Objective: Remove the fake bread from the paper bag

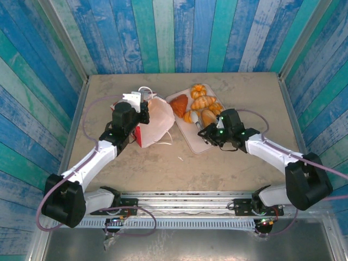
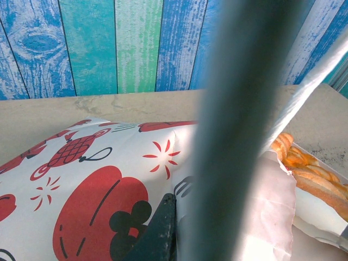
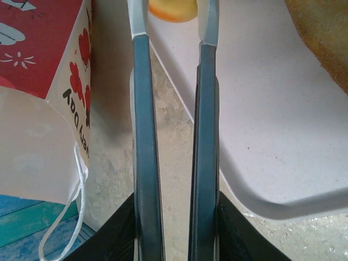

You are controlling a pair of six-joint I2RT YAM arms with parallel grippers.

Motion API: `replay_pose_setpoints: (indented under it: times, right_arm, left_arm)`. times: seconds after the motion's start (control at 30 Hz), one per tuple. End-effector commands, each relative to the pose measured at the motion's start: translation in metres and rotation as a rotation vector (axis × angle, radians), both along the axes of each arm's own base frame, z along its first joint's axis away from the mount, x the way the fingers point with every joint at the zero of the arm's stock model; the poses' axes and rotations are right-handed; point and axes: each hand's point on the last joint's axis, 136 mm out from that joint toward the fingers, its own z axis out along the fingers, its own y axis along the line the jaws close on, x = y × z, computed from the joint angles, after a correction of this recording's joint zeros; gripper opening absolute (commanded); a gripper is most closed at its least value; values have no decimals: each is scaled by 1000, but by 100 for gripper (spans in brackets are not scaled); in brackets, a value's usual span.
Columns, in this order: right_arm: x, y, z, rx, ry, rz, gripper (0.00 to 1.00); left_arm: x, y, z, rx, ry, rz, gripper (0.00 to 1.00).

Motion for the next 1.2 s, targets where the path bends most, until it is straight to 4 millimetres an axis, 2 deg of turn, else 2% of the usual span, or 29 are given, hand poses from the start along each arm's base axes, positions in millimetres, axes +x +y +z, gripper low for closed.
replay_pose_setpoints:
  times: [0.0, 0.3, 0.67, 0.83, 1.17]
  right_arm:
    - [12, 5, 12, 31, -36, -7, 37]
    - [4, -6, 7, 0, -11, -29, 47]
    - [-12, -20, 17, -26, -18, -35, 47]
    - [-13, -29, 19, -55, -37, -53, 45]
    - [-2, -18, 20, -61, -42, -11, 43]
  left_arm:
    - [2, -4, 12, -19, -22, -13, 6]
    - [1, -3, 12, -12, -22, -14, 6]
    - [-4, 0, 14, -27, -31, -3, 7]
    - [-6, 2, 13, -20, -26, 3, 7]
    - [-8, 2, 16, -32, -32, 1, 7]
